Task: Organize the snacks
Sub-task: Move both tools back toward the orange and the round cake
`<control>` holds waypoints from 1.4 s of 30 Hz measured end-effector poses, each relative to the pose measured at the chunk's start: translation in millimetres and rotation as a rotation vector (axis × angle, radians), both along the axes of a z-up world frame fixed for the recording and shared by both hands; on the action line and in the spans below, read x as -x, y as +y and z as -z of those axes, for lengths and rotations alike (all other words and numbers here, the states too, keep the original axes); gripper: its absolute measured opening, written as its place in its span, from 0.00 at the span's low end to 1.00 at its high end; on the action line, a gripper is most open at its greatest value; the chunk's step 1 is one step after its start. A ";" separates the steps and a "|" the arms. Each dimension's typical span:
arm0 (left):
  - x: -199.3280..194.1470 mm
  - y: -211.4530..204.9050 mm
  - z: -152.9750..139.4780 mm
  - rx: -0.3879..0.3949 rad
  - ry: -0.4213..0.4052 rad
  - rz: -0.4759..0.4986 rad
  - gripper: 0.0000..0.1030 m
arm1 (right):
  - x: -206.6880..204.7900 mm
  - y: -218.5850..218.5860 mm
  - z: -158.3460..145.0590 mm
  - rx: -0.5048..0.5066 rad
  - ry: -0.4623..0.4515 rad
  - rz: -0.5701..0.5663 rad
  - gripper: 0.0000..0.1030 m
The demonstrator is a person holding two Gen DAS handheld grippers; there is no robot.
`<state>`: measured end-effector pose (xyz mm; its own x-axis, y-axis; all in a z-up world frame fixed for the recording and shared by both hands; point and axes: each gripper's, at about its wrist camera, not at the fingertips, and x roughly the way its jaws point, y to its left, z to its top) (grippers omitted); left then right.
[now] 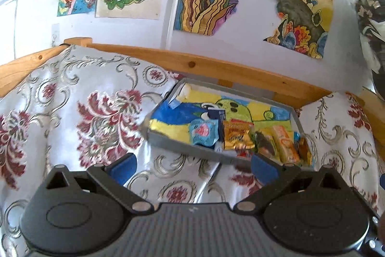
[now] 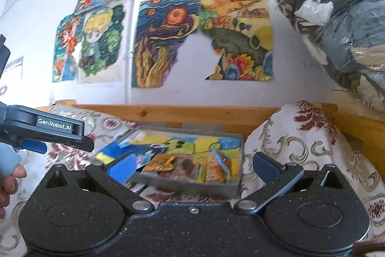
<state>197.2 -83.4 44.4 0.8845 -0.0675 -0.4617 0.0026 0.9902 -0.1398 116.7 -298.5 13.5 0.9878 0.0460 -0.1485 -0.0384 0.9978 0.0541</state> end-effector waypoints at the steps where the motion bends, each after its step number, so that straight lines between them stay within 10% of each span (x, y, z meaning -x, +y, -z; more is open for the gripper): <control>1: 5.0 2.9 1.3 0.000 -0.001 -0.002 0.99 | 4.7 2.5 0.9 -0.001 0.007 -0.005 0.99; 42: 82.2 73.6 94.1 -0.086 0.138 0.004 0.99 | 33.9 72.6 54.8 0.126 0.430 -0.070 0.99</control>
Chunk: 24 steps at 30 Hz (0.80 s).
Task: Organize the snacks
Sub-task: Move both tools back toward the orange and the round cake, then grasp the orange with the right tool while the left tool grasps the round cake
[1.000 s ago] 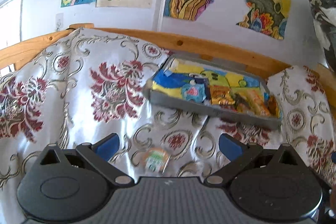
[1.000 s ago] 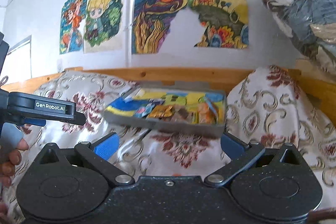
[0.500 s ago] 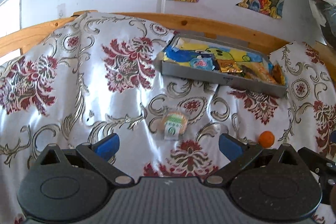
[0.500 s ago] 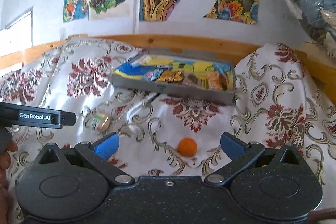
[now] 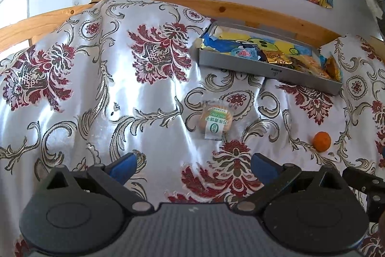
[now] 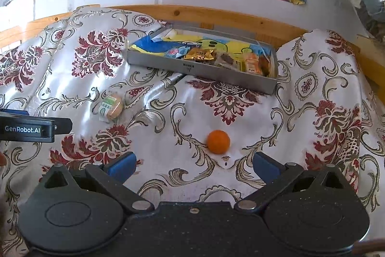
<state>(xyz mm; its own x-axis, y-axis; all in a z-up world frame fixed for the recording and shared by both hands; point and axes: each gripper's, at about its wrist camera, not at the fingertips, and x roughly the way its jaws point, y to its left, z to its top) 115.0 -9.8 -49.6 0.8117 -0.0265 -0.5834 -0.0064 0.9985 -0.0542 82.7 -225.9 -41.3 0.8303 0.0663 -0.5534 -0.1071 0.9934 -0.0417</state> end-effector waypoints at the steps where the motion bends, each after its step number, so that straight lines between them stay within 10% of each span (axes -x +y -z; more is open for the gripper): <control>1: -0.5 0.2 0.0 -0.001 0.001 -0.001 0.99 | -0.3 0.2 -0.1 0.000 0.002 0.000 0.99; 24: -31.0 -14.2 -5.8 -0.073 0.010 0.013 0.99 | -19.2 -17.8 -19.9 -0.082 0.012 -0.046 0.99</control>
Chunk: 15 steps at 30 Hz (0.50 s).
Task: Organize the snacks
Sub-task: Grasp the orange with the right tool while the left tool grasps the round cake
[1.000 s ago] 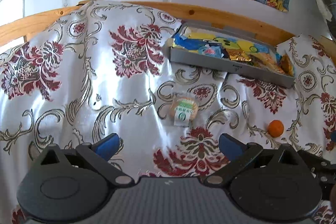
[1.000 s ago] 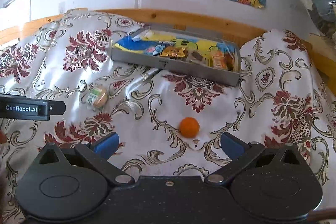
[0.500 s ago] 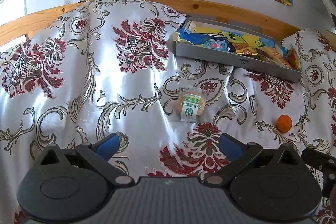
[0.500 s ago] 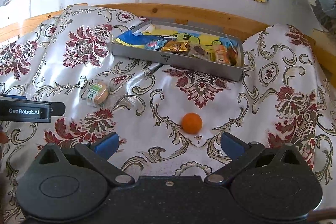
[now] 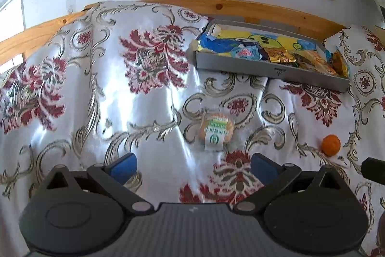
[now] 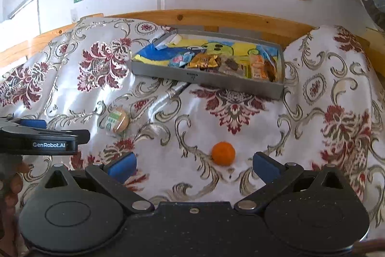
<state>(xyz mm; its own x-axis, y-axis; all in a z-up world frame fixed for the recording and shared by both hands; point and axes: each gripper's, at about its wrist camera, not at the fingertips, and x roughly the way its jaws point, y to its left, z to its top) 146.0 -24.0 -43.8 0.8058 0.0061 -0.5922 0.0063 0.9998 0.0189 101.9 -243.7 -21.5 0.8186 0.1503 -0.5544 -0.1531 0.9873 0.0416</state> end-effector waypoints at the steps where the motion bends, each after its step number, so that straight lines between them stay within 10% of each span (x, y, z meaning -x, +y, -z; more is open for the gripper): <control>1: -3.6 -1.7 -1.1 -0.003 -0.003 0.001 0.99 | -2.8 -1.5 -1.5 0.003 -0.005 -0.004 0.99; 15: -48.3 -17.6 5.7 -0.004 0.001 0.015 0.99 | -61.0 -26.8 15.8 -0.037 0.057 -0.022 0.99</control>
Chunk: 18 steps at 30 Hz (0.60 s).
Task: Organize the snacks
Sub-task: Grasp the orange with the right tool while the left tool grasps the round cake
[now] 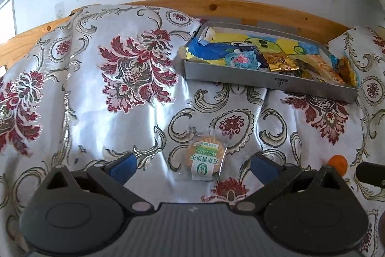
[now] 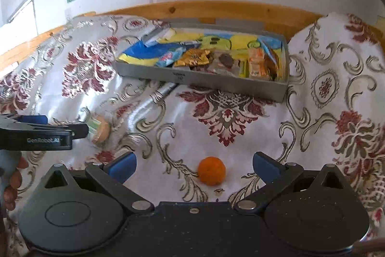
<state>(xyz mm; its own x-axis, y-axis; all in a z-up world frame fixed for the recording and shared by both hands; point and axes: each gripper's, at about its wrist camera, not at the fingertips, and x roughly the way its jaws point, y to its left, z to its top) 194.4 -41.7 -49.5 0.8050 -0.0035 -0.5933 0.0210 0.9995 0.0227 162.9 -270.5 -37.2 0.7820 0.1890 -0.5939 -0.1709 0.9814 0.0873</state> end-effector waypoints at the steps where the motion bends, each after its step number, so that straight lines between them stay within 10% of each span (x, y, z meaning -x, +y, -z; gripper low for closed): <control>1: -2.8 -1.2 2.4 -0.003 0.005 -0.002 0.99 | -3.6 -1.0 2.7 0.003 0.005 -0.001 0.99; 18: -48.5 -4.6 37.1 -0.041 0.048 0.081 0.99 | -39.0 -12.8 45.4 -0.116 0.088 0.048 0.99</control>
